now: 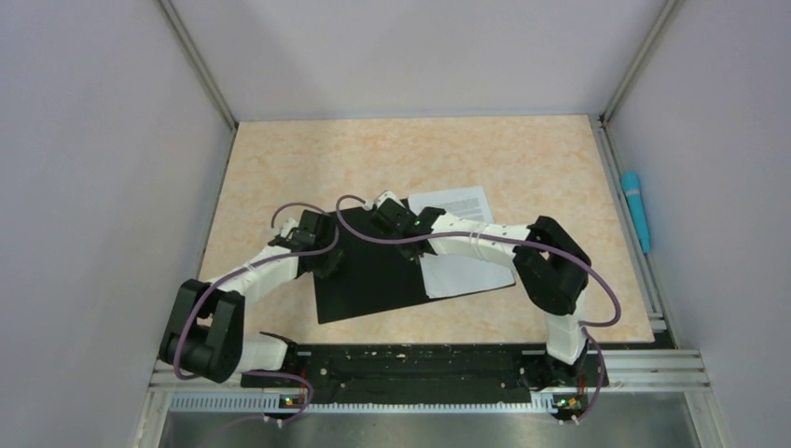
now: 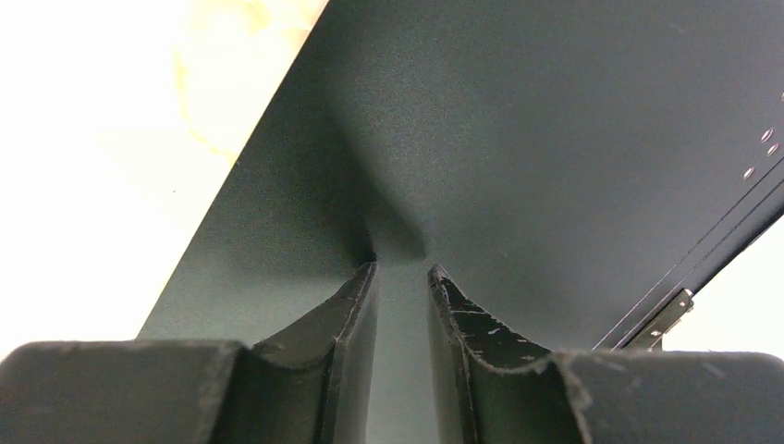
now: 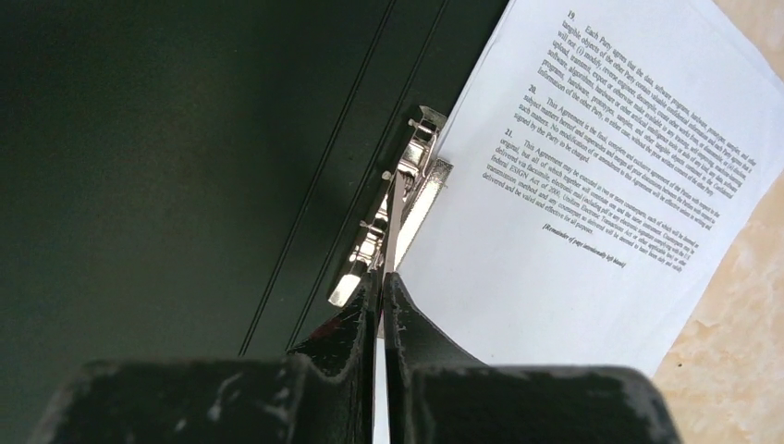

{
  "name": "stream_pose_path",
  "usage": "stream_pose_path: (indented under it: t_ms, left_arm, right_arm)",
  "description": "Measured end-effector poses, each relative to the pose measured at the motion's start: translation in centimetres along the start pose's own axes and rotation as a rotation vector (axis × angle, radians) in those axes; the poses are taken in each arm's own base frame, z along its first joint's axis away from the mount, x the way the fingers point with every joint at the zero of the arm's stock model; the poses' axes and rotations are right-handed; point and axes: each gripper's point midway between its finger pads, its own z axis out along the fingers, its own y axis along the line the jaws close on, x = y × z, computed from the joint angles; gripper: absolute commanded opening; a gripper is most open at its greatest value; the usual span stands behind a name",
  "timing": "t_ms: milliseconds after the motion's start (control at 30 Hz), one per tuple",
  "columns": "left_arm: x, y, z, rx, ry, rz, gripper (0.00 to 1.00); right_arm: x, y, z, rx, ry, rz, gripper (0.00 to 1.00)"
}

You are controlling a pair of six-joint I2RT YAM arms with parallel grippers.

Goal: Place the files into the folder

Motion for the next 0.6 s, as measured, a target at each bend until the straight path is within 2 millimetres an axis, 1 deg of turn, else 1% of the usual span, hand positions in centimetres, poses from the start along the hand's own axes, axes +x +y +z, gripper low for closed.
stream_pose_path:
  t_ms: [367,600]
  left_arm:
    - [-0.07,0.01,0.03,-0.004,0.0,-0.028,0.31]
    - [-0.08,0.03,0.06,-0.005,0.003,-0.034,0.31]
  right_arm:
    - [0.53,-0.16,0.27,-0.087,-0.031,0.09,0.0]
    - [-0.04,-0.29,-0.12,-0.115,-0.037,0.103,0.03]
